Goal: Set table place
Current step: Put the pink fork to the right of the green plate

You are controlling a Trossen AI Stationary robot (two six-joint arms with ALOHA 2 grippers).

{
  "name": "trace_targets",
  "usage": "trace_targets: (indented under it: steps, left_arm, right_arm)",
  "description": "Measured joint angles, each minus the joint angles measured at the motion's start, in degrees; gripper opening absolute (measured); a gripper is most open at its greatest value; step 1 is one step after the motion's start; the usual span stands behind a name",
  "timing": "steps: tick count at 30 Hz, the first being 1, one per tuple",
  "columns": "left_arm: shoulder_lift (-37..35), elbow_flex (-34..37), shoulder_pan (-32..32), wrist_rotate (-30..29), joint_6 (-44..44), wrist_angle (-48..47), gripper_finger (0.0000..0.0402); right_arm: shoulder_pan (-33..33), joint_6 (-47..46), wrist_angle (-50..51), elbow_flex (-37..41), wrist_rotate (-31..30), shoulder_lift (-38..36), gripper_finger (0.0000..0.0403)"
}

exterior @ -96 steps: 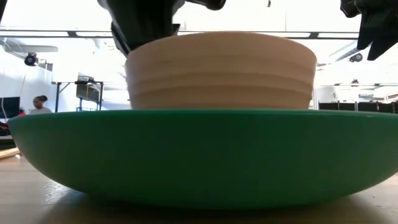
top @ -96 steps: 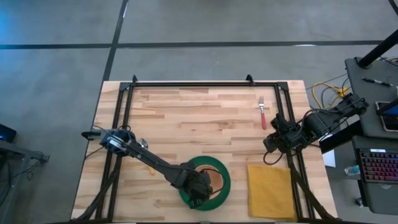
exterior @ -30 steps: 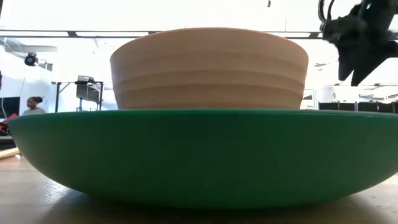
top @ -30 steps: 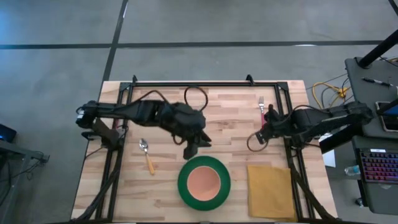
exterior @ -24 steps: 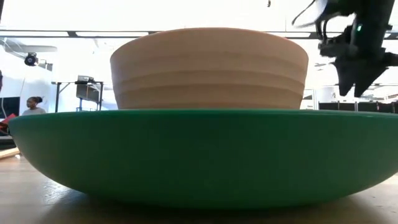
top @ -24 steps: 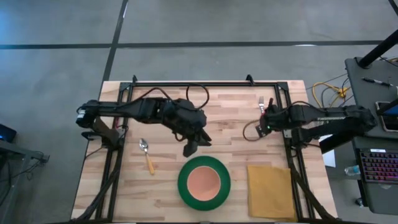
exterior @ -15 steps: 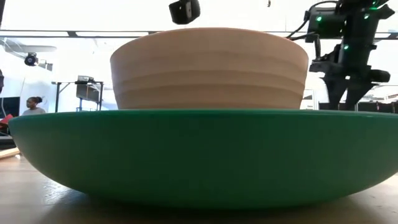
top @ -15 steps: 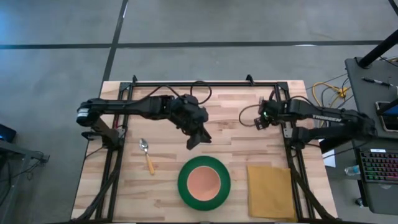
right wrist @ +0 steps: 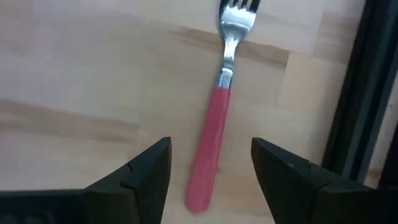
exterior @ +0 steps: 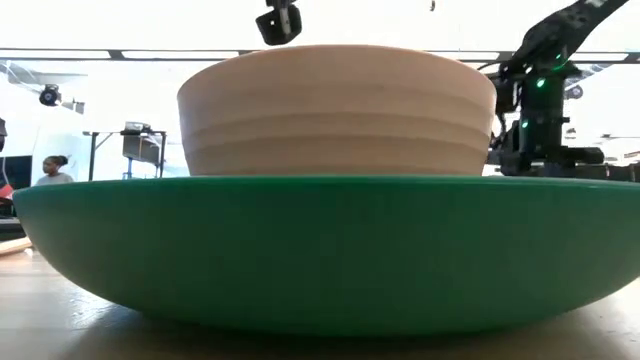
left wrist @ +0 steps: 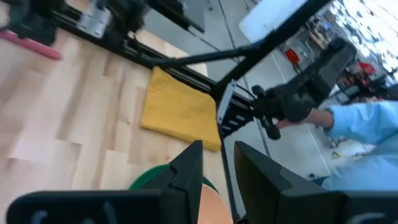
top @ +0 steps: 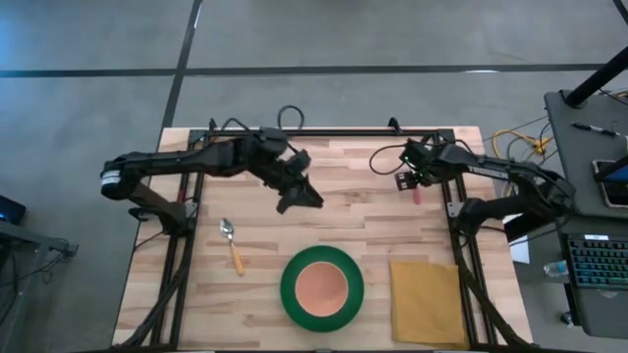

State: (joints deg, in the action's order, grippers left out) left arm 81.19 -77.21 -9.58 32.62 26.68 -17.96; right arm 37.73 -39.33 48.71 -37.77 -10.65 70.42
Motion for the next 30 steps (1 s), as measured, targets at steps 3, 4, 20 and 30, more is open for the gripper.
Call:
trace_targets:
  steps: [3,4,20,30]
  left_arm:
    - [-3.04,2.44,-2.19,0.02,-0.06,-0.14,0.0077]
    - [-4.06,3.1,-2.91,0.04,-0.22,-0.12,0.0077]
    - [-9.65,10.38,-13.77,0.2,-0.02,4.32,0.0077]
    - [-6.77,10.38,-15.59,0.16,4.57,13.3,0.0077]
  right_arm:
    - [1.7,0.37,-0.78,-0.36,-0.64,3.89,0.0215]
    - [2.1,0.38,-1.15,-0.34,-0.77,5.08,0.0215]
    - [4.66,5.75,-5.14,-2.86,-0.91,15.44,0.0214]
    - [9.41,10.21,-7.22,-3.24,0.39,15.49,0.0214]
